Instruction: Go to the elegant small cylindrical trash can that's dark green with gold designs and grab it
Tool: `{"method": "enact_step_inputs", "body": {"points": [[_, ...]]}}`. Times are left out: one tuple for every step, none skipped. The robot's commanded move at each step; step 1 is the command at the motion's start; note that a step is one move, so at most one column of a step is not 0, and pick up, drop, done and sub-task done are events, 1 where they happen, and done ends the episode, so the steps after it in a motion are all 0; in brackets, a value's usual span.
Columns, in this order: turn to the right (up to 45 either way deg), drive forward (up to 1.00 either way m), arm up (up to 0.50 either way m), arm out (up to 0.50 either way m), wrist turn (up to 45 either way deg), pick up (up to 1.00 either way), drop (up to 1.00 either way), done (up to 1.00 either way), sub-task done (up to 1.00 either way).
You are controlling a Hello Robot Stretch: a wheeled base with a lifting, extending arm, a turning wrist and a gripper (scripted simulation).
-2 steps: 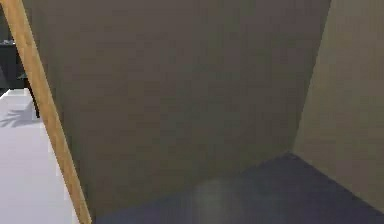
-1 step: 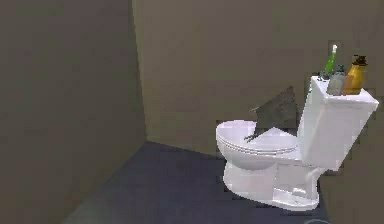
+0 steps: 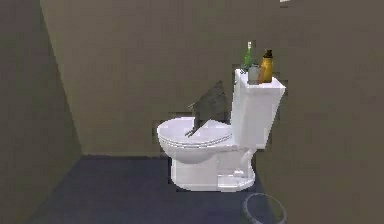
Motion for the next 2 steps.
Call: {"method": "enact_step_inputs", "body": {"points": [[0.0,0.75,0.0,0.0,0.0,0.0,0.0,0.0,0.0],[-24.0,0.0,0.0,0.0,0.0,0.0,0.0,0.0,0.0]]}}
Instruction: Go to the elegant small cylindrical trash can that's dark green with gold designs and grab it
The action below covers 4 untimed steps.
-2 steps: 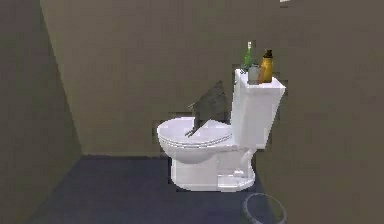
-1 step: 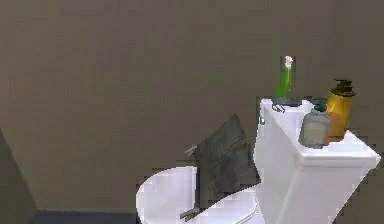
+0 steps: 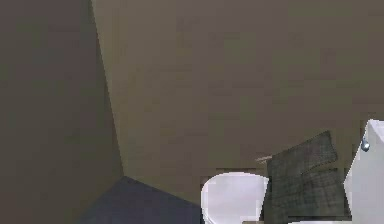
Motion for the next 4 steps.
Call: {"method": "enact_step_inputs", "body": {"points": [[-3.0,0.0,0.0,0.0,0.0,0.0,0.0,0.0,0.0],[45.0,0.0,0.0,0.0,0.0,0.0,0.0,0.0,0.0],[45.0,0.0,0.0,0.0,0.0,0.0,0.0,0.0,0.0],[18.0,0.0,0.0,0.0,0.0,0.0,0.0,0.0,0.0]]}}
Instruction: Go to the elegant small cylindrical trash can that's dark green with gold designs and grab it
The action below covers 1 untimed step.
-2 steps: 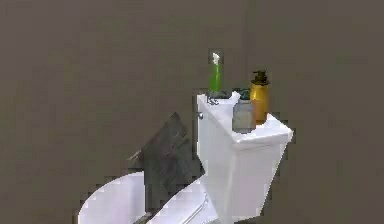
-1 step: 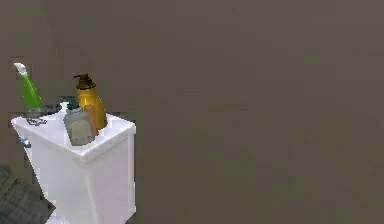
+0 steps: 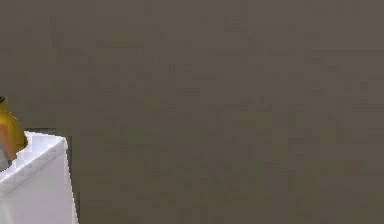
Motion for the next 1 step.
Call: {"method": "enact_step_inputs", "body": {"points": [[0.0,0.1,0.0,0.0,0.0,0.0,0.0,0.0,0.0]]}}
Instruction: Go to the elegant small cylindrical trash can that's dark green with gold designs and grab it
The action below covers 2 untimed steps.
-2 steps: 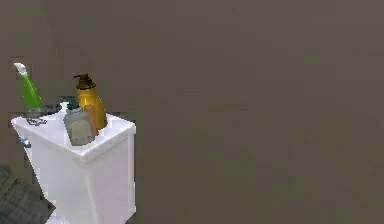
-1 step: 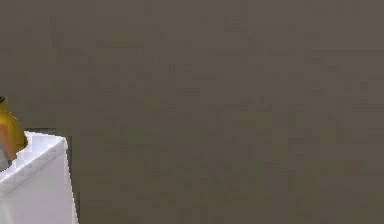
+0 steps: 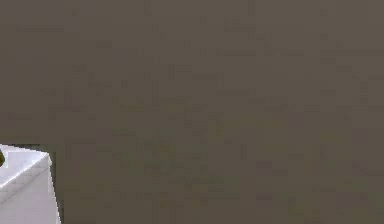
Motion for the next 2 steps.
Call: {"method": "enact_step_inputs", "body": {"points": [[-45.0,0.0,0.0,0.0,0.0,0.0,0.0,0.0,0.0],[-45.0,0.0,0.0,0.0,0.0,0.0,0.0,0.0,0.0]]}}
